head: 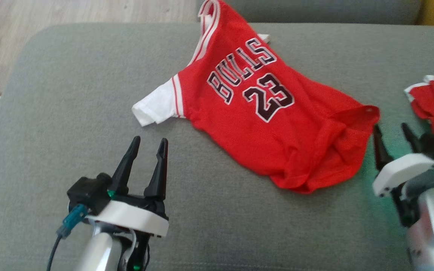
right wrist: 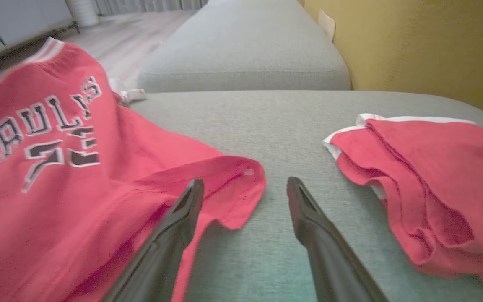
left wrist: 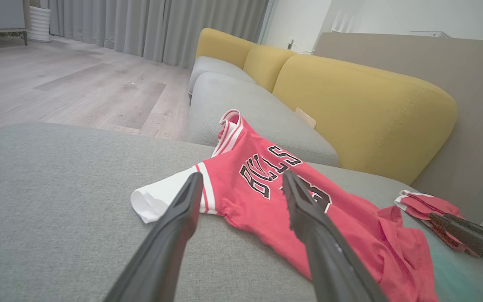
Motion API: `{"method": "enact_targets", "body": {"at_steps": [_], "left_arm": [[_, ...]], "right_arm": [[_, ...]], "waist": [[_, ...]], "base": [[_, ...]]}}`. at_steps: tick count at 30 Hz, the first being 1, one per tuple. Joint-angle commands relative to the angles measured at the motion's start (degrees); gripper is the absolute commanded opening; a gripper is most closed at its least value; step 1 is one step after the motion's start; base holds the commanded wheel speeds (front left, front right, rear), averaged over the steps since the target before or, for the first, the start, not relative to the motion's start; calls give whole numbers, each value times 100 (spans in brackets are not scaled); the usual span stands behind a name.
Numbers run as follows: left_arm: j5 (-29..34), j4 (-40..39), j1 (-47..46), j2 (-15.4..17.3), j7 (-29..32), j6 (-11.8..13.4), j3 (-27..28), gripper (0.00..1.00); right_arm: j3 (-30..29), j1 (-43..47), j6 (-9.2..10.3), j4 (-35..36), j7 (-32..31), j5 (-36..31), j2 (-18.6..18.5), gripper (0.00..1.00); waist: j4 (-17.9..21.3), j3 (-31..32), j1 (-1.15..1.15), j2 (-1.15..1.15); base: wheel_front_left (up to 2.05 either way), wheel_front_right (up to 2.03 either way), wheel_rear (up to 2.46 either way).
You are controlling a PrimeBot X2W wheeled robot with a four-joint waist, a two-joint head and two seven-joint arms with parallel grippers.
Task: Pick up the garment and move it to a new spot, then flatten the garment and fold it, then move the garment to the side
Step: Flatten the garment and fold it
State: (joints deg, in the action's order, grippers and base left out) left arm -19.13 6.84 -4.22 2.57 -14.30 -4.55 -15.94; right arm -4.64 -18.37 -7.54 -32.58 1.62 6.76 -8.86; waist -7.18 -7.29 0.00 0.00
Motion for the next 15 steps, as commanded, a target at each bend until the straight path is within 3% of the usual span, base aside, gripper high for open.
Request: {"method": "enact_targets", "body": {"at_steps": [1, 6, 15], "left_arm": [[33, -175, -298, 31, -70, -19, 137, 100], [7, -203, -404, 31, -70, 3, 69, 100], [-39, -254, -538, 31, -70, 31, 6, 100]], "right_arm": [[-9, -316, 5, -62, -42, -195, -199, 100], [-181, -792, 5, -708, -313, -525, -414, 100], [19, -1420, 5, -1356, -495, -717, -676, 100]], "waist": [[-157, -164, 0, 0], [-308, -363, 0, 0], [-430, -652, 0, 0]], "base": [[0, 0, 0], [0, 0, 0], [0, 0, 0]]}}
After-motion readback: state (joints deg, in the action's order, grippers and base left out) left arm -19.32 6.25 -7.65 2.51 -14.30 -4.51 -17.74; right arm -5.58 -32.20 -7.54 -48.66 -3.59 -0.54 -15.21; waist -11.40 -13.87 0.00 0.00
